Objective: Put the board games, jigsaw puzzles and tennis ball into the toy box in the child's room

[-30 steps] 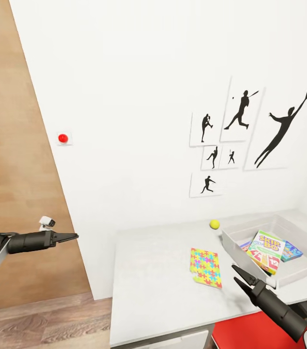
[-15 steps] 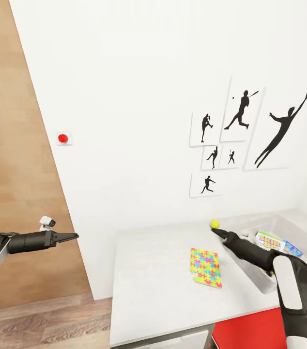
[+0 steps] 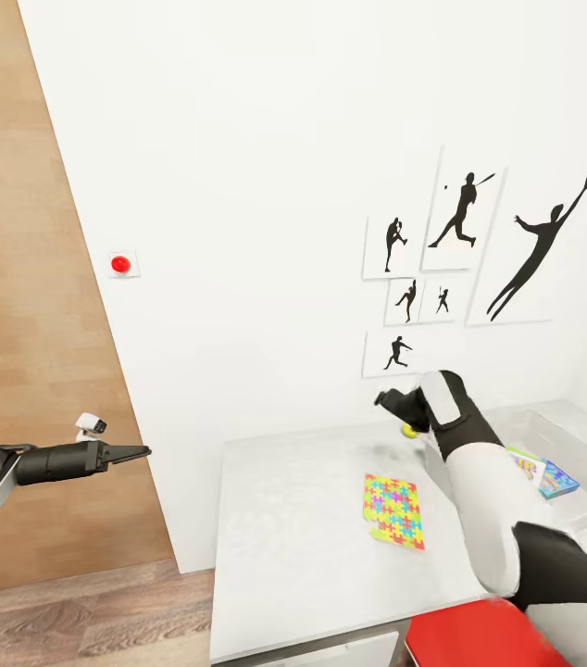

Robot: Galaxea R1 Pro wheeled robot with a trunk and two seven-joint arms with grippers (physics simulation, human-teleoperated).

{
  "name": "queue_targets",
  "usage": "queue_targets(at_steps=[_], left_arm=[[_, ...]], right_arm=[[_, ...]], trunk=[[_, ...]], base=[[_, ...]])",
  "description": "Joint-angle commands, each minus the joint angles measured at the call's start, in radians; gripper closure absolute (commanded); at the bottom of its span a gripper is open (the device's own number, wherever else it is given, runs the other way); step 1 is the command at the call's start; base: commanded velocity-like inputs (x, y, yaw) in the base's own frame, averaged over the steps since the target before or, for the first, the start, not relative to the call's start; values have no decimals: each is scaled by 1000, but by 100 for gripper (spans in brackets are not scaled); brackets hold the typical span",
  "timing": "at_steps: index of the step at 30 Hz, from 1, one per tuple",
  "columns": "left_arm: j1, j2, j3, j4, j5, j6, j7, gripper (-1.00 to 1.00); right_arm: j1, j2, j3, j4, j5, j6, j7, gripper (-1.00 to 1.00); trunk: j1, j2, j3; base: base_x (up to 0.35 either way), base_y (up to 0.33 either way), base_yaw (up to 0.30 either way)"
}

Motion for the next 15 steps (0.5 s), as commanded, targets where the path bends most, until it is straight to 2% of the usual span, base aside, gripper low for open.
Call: queue_targets(at_steps=[1, 2, 5, 10, 15], left_arm=[[-1, 2, -6, 0, 5, 11, -2, -100], [-1, 2, -6, 0, 5, 11, -2, -100], [-1, 2, -5, 0, 5, 10, -2, -100], [-1, 2, -5, 0, 6, 9, -2, -100], [-1, 3, -5, 0, 6, 9, -2, -100]], right_arm=[[-19, 3, 8, 35, -8, -20, -19, -100], [-48, 5, 31, 100, -7, -59, -31, -100], [-80, 3, 71, 197, -7, -114, -37, -100], [-96, 5, 125, 250, -6, -149, -38, -100], [-100, 6, 173, 228, -5, -156, -38, -100]], trunk=[[1, -2, -2], [1, -2, -2], [1, -2, -2], [1, -2, -2], [1, -2, -2]], base=[[0, 0, 0], [0, 0, 0], [0, 0, 0], [0, 0, 0], [0, 0, 0]])
